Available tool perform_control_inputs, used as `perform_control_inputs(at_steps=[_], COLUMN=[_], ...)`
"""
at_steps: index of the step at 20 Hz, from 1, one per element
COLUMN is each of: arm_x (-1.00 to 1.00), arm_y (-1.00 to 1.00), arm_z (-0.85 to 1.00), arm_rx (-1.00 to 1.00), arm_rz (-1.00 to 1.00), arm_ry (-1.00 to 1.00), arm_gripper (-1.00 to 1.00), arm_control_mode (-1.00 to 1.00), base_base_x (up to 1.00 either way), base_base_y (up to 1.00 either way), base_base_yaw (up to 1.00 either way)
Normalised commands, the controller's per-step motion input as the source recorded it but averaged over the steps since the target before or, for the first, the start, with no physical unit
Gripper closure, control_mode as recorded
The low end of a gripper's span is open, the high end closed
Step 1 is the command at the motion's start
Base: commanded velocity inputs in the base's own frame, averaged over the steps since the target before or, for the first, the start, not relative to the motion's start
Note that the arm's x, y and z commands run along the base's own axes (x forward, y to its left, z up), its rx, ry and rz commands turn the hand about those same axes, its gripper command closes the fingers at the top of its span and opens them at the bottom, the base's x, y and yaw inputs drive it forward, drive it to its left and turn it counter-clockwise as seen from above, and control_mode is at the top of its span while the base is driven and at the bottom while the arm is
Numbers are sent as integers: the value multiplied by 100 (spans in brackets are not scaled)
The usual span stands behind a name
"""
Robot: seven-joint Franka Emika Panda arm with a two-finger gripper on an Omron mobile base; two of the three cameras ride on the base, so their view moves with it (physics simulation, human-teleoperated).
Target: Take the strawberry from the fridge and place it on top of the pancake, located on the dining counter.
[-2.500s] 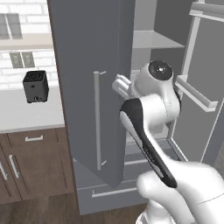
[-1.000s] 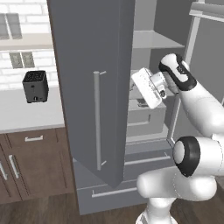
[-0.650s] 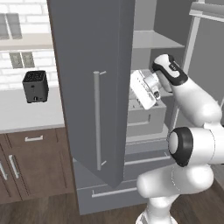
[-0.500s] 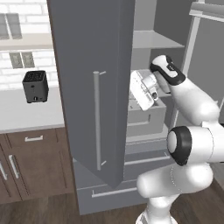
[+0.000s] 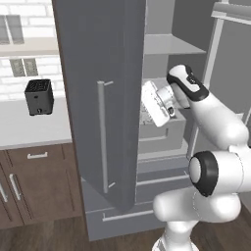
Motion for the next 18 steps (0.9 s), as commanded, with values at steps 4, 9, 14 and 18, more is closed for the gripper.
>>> perform_control_inputs(at_steps=[4,9,14,18], arm_x=[-35,-45,-39,-32], arm_y=[42,47,43,49], arm_z=[-8,-8,-2,0], arm_rx=[1,0,0,0], arm_rz=[0,0,0,0], arm_ry=[-1,0,0,0], arm_gripper=[-100,-100,-100,-100], arm_control_mode=[-100,-100,-100,-100], base_base_x=[0,0,0,0], base_base_y=[0,0,0,0], base_base_yaw=[0,0,0,0])
